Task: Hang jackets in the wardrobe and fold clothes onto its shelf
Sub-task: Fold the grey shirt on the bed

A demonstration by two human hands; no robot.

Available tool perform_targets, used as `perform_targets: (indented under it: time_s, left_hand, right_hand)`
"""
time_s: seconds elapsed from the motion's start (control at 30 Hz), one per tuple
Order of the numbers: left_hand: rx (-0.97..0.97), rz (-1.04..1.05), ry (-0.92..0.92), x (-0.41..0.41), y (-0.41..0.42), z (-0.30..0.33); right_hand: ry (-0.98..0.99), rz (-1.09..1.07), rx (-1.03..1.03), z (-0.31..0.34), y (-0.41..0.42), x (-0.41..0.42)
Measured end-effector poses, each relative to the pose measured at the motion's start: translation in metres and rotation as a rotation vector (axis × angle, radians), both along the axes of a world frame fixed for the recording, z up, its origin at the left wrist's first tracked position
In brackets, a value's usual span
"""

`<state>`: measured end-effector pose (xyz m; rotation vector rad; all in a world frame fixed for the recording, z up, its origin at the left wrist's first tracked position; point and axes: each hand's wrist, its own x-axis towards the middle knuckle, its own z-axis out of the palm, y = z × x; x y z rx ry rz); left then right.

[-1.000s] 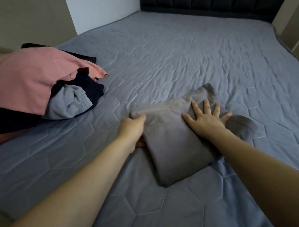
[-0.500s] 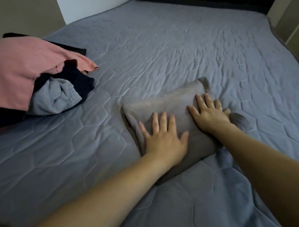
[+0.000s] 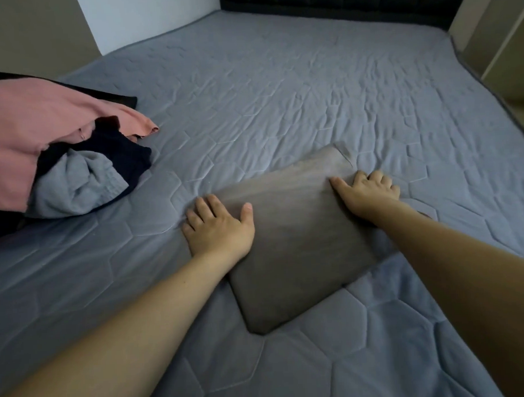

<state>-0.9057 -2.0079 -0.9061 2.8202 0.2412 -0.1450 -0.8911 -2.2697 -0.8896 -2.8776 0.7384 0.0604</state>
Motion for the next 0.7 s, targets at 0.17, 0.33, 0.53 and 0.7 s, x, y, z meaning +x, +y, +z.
perform_targets:
  time_s: [0.17, 0.33, 0.53, 0.7]
  left_hand:
    - [-0.115, 0.079, -0.09, 0.042, 0.013, 0.008]
    - [-0.448, -0.11, 0.121, 0.063, 0.037, 0.03]
    - [-0.299, -0.304, 0.657, 0.064, 0.057, 0.1]
    - [-0.158, -0.246, 0.777, 0.055, 0.095, 0.244]
  right_hand:
    - [-0.103, -0.1, 0.227, 0.004, 0.002, 0.044]
    - [-0.18, -0.171, 0.58, 0.015, 0.002, 0.08]
    - [-0.102, -0.234, 0.875, 0.082, 0.014, 0.078]
    - [-0.048, -0.19, 0.989, 0.237, 0.047, 0.064]
